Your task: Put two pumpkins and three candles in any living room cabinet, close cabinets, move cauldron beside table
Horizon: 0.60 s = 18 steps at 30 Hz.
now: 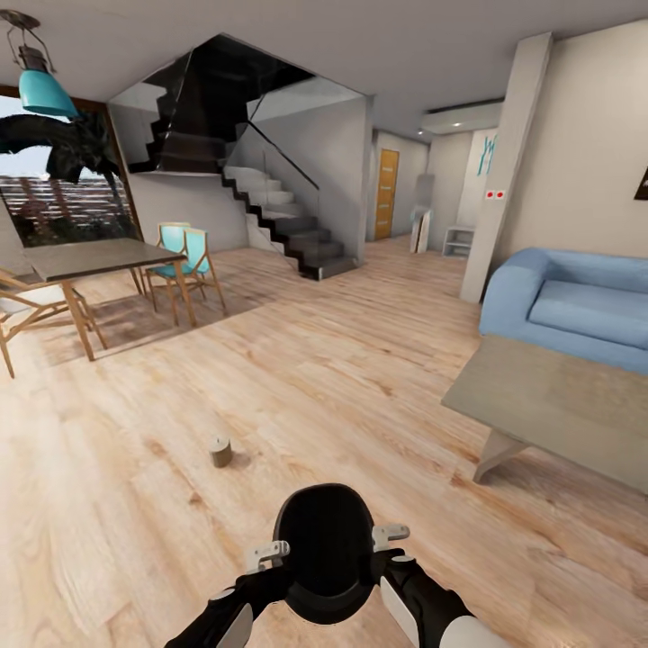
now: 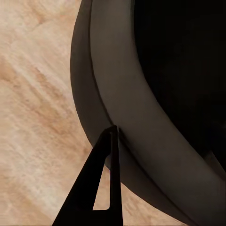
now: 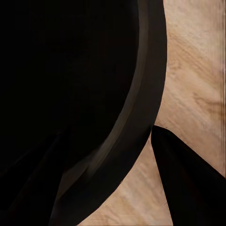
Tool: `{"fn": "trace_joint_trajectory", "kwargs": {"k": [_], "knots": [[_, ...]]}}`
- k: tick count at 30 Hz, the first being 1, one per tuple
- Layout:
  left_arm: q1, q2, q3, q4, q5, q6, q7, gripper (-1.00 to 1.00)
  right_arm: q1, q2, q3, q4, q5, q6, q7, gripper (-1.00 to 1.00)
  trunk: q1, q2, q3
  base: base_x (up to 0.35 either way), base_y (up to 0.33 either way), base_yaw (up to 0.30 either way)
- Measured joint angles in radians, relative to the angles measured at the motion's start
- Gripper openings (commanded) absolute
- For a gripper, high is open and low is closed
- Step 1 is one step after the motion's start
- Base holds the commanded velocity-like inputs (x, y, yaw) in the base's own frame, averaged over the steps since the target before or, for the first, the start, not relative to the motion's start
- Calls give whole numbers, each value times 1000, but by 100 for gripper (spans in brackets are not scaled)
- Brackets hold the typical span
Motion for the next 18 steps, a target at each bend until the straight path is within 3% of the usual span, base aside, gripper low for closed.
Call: {"fn": "trace_joint_trajectory", "kwargs": {"k": [18], "knots": [[0,0,2,0,-2,0,-1,-100,0,0,0,0,0,0,-1,-100,0,0,0,209,0,-257]]}}
